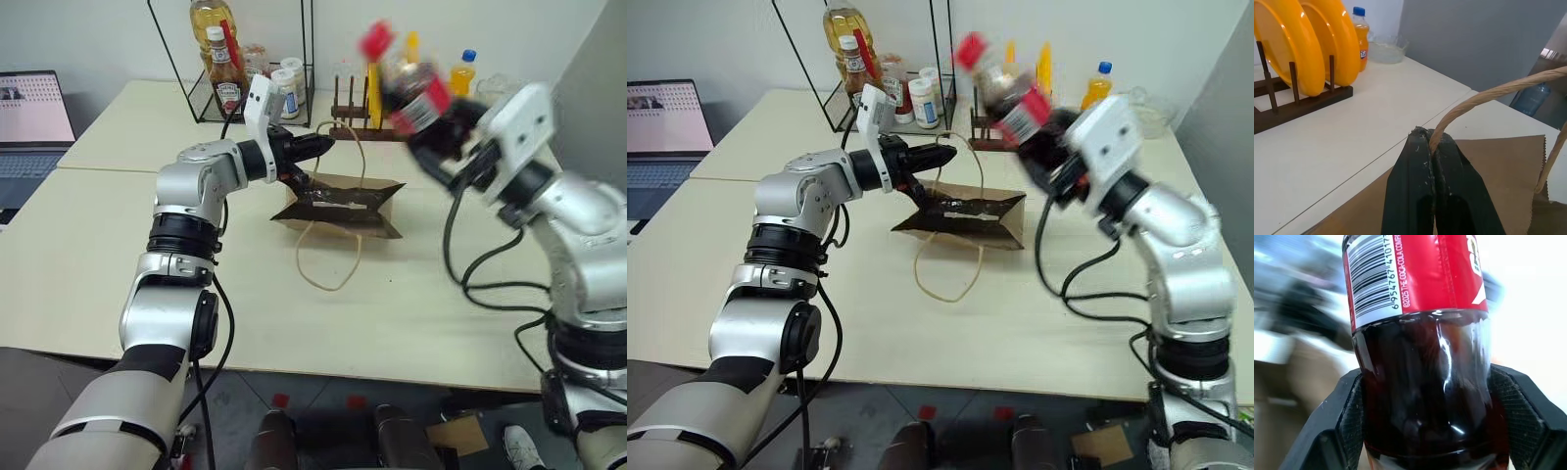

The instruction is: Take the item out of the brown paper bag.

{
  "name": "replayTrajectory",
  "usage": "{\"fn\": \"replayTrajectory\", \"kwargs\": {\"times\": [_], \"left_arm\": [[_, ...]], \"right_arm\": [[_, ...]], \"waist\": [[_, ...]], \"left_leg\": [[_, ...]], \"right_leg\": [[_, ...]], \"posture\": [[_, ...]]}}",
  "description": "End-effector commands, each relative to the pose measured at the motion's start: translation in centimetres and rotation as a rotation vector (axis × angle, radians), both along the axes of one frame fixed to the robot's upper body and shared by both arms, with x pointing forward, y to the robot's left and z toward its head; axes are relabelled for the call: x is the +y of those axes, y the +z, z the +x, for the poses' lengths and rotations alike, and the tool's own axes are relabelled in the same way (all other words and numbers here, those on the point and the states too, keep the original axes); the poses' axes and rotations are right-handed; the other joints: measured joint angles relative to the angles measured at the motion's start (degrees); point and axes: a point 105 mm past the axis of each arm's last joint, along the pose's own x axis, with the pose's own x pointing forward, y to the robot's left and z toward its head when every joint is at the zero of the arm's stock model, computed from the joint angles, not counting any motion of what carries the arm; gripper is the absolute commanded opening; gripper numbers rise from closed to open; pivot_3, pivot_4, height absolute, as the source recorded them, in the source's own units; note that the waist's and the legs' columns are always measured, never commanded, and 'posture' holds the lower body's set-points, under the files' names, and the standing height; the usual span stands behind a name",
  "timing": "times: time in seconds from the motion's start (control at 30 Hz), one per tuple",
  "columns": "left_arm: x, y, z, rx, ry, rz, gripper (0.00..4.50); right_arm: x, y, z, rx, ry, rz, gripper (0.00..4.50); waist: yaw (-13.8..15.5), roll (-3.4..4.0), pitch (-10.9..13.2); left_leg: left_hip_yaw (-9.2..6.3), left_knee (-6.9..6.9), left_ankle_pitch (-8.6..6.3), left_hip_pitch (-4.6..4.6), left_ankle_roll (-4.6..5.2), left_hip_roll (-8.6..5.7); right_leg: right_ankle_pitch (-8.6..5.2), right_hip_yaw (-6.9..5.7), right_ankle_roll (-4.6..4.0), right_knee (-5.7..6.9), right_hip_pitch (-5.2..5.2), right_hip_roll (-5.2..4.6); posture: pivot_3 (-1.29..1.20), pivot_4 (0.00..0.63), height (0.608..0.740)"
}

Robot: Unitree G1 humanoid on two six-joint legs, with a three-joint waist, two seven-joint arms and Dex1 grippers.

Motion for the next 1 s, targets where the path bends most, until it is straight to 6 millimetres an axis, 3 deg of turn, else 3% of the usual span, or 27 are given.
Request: {"fn": "replayTrajectory", "kwargs": {"times": [0.03,0.1,0.3,0.63,0.67,0.8,1.0], "left_arm": [[0.0,1.5,-0.3,-0.057,-0.014,-0.014,0.00],[-0.2,1.4,-0.3,-0.058,-0.023,-0.014,0.00],[-0.8,1.7,-0.4,-0.070,-0.048,-0.018,0.00],[-1.1,1.4,-0.5,-0.064,-0.060,-0.028,0.00],[-1.1,1.4,-0.5,-0.064,-0.059,-0.028,0.00],[-1.0,1.4,-0.4,-0.065,-0.046,-0.026,0.00],[-0.7,1.6,-0.3,-0.075,-0.030,-0.025,0.00]], "right_arm": [[-4.3,-1.6,0.7,0.099,-0.211,-0.035,3.20],[-5.8,-4.3,0.8,0.233,-0.257,-0.116,3.20],[-6.9,-10.2,0.3,0.483,-0.226,-0.279,3.20],[-7.3,-14.4,-0.5,0.700,-0.152,-0.368,3.20],[-7.3,-14.8,-0.5,0.711,-0.140,-0.362,3.20],[-7.2,-15.1,-0.2,0.694,-0.122,-0.333,4.49],[-6.5,-12.3,0.3,0.548,-0.107,-0.251,4.49]], "waist": [[0.22,0.00,0.00],[0.33,0.05,0.03],[0.07,0.18,0.10],[0.14,0.20,0.11],[0.14,0.20,0.12],[0.13,0.20,0.12],[0.17,0.20,0.11]], "left_leg": [[0.01,-0.03,0.00,0.00,0.00,0.00],[0.03,-0.05,0.00,-0.02,0.01,0.00],[0.17,-0.04,-0.01,-0.05,0.01,0.00],[0.16,0.02,0.00,-0.05,0.01,0.00],[0.17,0.02,0.00,-0.05,0.01,0.00],[0.17,0.02,0.00,-0.04,0.00,0.00],[0.16,0.05,0.01,-0.04,0.00,-0.01]], "right_leg": [[0.00,0.01,0.00,-0.03,-0.01,0.00],[0.00,0.01,0.00,-0.07,-0.02,0.00],[0.00,0.13,0.00,-0.15,-0.05,-0.01],[0.00,0.12,0.01,-0.13,-0.02,-0.01],[0.00,0.12,0.01,-0.13,-0.02,-0.01],[0.00,0.12,0.01,-0.13,-0.02,-0.02],[0.01,0.12,0.02,-0.11,0.00,-0.02]], "posture": [[0.00,0.150,0.740],[0.00,0.150,0.740],[0.00,0.150,0.740],[0.00,0.150,0.740],[0.00,0.150,0.740],[0.00,0.150,0.740],[0.00,0.150,0.740]]}}
